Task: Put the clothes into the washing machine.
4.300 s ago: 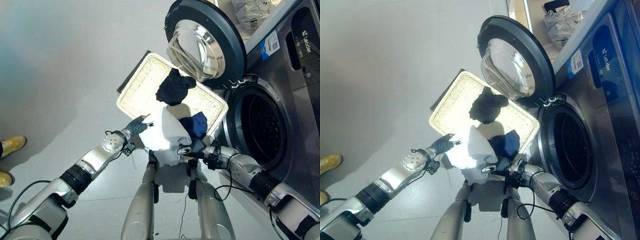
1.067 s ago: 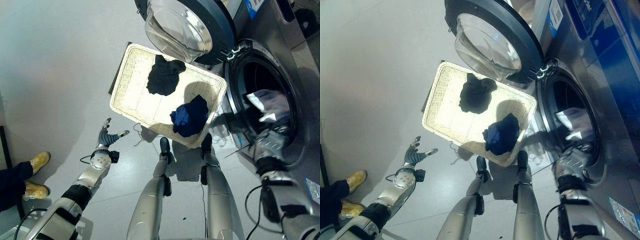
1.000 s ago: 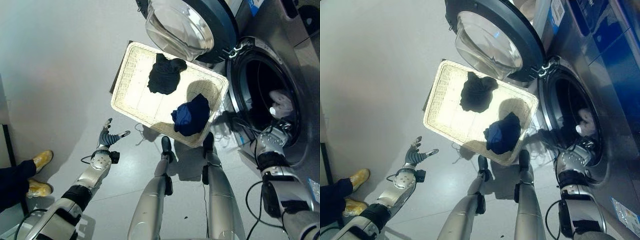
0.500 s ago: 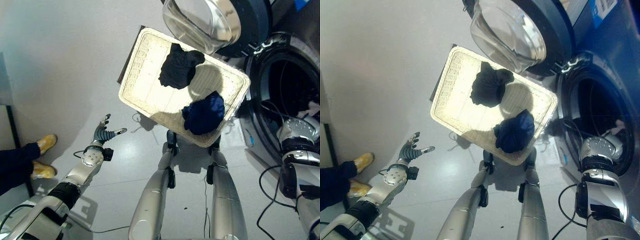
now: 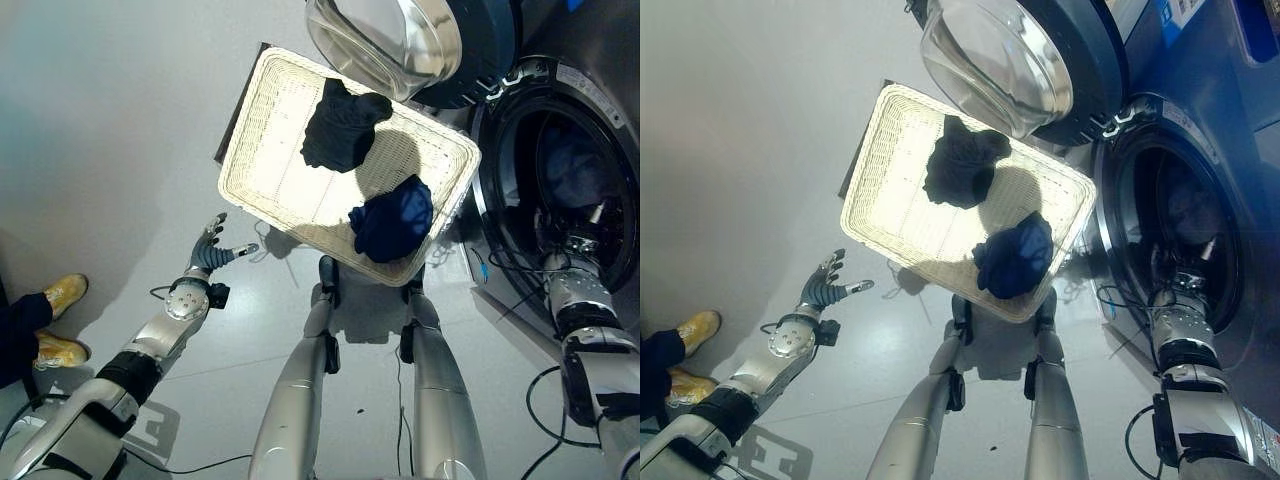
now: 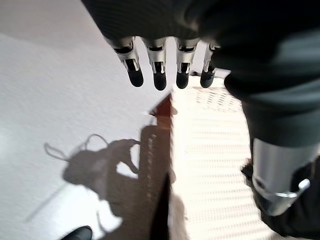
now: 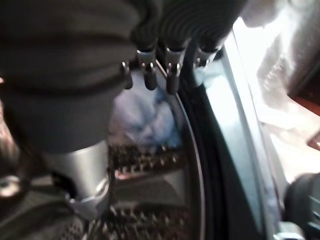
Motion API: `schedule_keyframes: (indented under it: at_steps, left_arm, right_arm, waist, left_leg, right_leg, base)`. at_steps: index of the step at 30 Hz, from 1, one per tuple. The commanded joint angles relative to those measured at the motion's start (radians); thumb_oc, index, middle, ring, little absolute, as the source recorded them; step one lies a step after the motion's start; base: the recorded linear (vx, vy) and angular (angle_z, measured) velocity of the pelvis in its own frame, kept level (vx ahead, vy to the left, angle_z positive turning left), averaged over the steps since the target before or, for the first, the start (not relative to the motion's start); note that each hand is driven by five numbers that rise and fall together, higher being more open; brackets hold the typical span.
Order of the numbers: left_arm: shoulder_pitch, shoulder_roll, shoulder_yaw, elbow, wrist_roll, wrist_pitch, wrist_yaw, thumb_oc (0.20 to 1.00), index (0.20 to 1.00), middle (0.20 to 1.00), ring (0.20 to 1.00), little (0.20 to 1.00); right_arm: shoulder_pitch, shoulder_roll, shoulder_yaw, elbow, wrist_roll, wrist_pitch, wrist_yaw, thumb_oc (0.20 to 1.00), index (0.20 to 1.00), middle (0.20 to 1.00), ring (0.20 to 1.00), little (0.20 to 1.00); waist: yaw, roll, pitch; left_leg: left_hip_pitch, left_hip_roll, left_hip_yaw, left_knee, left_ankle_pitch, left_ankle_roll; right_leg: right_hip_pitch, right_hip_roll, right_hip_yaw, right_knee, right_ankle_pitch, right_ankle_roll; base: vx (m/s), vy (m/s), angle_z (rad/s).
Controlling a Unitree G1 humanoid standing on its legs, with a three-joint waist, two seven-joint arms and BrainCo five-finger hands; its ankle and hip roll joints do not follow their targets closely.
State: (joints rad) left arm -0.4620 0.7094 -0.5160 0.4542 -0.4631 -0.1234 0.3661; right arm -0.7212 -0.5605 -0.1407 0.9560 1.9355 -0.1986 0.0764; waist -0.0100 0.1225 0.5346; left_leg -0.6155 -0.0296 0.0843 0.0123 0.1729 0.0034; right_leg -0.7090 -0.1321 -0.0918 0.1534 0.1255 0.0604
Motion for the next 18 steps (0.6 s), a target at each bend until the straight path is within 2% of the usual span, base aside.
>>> schedule_keyframes:
  at_steps: [1, 5, 7, 10, 14, 15, 18]
  left_arm:
    - [0.014, -0.034, 0.074, 0.005, 0.022, -0.056, 0.069, 1.0, 1.0, 1.0, 1.0, 1.0]
    - [0.022, -0.061, 0.101, -0.002, 0.063, -0.087, 0.139, 1.0, 1.0, 1.0, 1.0, 1.0]
    - [0.03, -0.08, 0.106, -0.021, 0.135, -0.105, 0.186, 1.0, 1.0, 1.0, 1.0, 1.0]
    - [0.023, -0.093, 0.092, -0.057, 0.218, -0.092, 0.201, 1.0, 1.0, 1.0, 1.0, 1.0]
    - [-0.005, -0.102, 0.053, -0.073, 0.251, -0.061, 0.159, 1.0, 1.0, 1.0, 1.0, 1.0]
    - [-0.029, -0.1, 0.029, -0.067, 0.283, -0.048, 0.157, 1.0, 1.0, 1.0, 1.0, 1.0]
    - [-0.056, -0.096, 0.007, -0.067, 0.313, -0.03, 0.168, 1.0, 1.0, 1.0, 1.0, 1.0]
  right_arm:
    - [0.062, -0.03, 0.02, -0.067, -0.009, -0.112, 0.048, 1.0, 1.0, 1.0, 1.0, 1.0]
    - [0.114, 0.042, 0.022, -0.126, -0.035, -0.166, 0.041, 1.0, 1.0, 1.0, 1.0, 1.0]
    - [0.168, 0.094, 0.044, -0.174, -0.14, -0.202, -0.008, 1.0, 1.0, 1.0, 1.0, 1.0]
    - [0.223, 0.139, 0.092, -0.216, -0.34, -0.237, -0.091, 1.0, 1.0, 1.0, 1.0, 1.0]
    - [0.268, 0.159, 0.161, -0.223, -0.514, -0.214, -0.134, 1.0, 1.0, 1.0, 1.0, 1.0]
    - [0.278, 0.165, 0.188, -0.21, -0.551, -0.18, -0.118, 1.0, 1.0, 1.0, 1.0, 1.0]
    - [0.289, 0.174, 0.214, -0.207, -0.584, -0.167, -0.109, 1.0, 1.0, 1.0, 1.0, 1.0]
  waist:
    - [0.009, 0.056, -0.015]
    - [-0.001, 0.045, -0.015]
    - [-0.01, 0.036, -0.015]
    - [-0.021, 0.028, -0.015]
    - [-0.039, 0.021, -0.015]
    - [-0.047, 0.017, -0.015]
    - [-0.054, 0.013, -0.015]
  left_leg:
    - [-0.033, -0.043, 0.013, 0.067, -0.058, -0.045]
    - [-0.03, -0.042, 0.02, 0.07, -0.063, -0.042]
    - [-0.022, -0.043, 0.026, 0.075, -0.073, -0.04]
    - [-0.025, -0.045, 0.034, 0.084, -0.073, -0.037]
    - [-0.018, -0.047, 0.048, 0.103, -0.089, -0.036]
    - [-0.02, -0.047, 0.056, 0.112, -0.094, -0.036]
    - [-0.021, -0.046, 0.065, 0.115, -0.096, -0.036]
  right_leg:
    - [0.001, 0.088, -0.049, 0.08, -0.088, 0.007]
    - [0.002, 0.092, -0.041, 0.071, -0.079, 0.01]
    - [0.01, 0.093, -0.035, 0.065, -0.081, 0.01]
    - [0.009, 0.092, -0.028, 0.052, -0.064, 0.01]
    - [0.014, 0.089, -0.018, 0.047, -0.06, 0.012]
    - [0.013, 0.087, -0.013, 0.042, -0.055, 0.015]
    - [0.013, 0.086, -0.008, 0.035, -0.05, 0.016]
  base:
    - [-0.02, 0.073, 0.01]
    - [-0.02, 0.083, -0.01]
    - [-0.03, 0.104, -0.01]
    - [-0.02, 0.1, -0.01]
    - [-0.02, 0.124, -0.03]
    - [-0.02, 0.135, -0.06]
    - [-0.01, 0.075, -0.09]
